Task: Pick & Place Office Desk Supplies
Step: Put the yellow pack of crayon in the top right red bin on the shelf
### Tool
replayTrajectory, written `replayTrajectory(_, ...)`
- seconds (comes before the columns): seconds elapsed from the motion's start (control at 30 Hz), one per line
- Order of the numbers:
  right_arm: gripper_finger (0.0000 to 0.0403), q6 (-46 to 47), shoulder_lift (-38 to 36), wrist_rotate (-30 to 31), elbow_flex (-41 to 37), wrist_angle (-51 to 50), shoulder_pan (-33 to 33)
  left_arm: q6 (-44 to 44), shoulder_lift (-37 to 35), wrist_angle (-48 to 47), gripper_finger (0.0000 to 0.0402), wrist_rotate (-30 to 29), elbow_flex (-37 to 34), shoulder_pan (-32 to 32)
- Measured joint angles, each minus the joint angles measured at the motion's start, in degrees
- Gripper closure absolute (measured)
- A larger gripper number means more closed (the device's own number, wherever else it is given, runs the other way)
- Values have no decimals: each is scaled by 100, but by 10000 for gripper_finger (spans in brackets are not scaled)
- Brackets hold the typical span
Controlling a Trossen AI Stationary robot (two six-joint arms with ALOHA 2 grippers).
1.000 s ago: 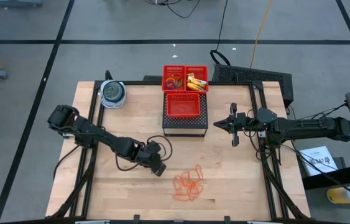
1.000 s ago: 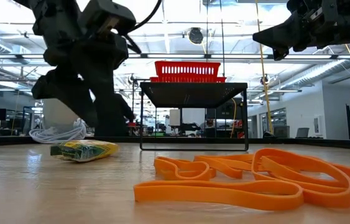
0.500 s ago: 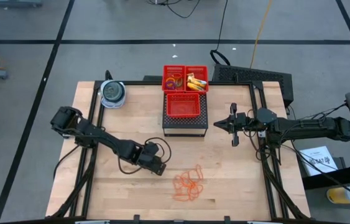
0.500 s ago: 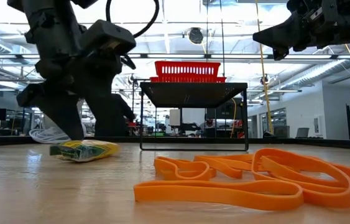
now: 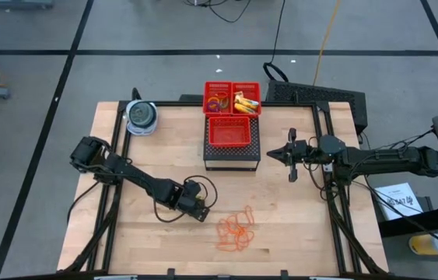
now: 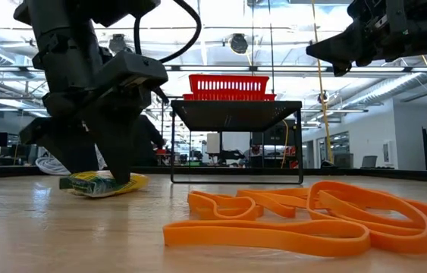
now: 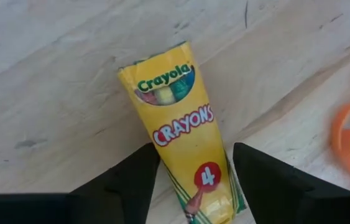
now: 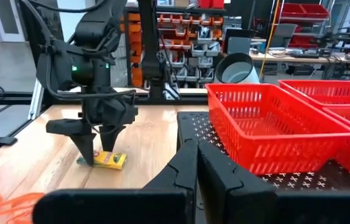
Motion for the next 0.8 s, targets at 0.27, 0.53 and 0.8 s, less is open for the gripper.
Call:
replayTrajectory(0.27,399,17,15,-4,0,15,-2,782,-116,67,247,-52,-26,48)
replayTrajectory(0.53,399,89,15,-30,0,108,0,2540,-361,414,303,-195,7,188)
replayTrajectory(0.8,399,486,108,-52,4,571,213,4474,-1033,1862,307,-1084,234,358)
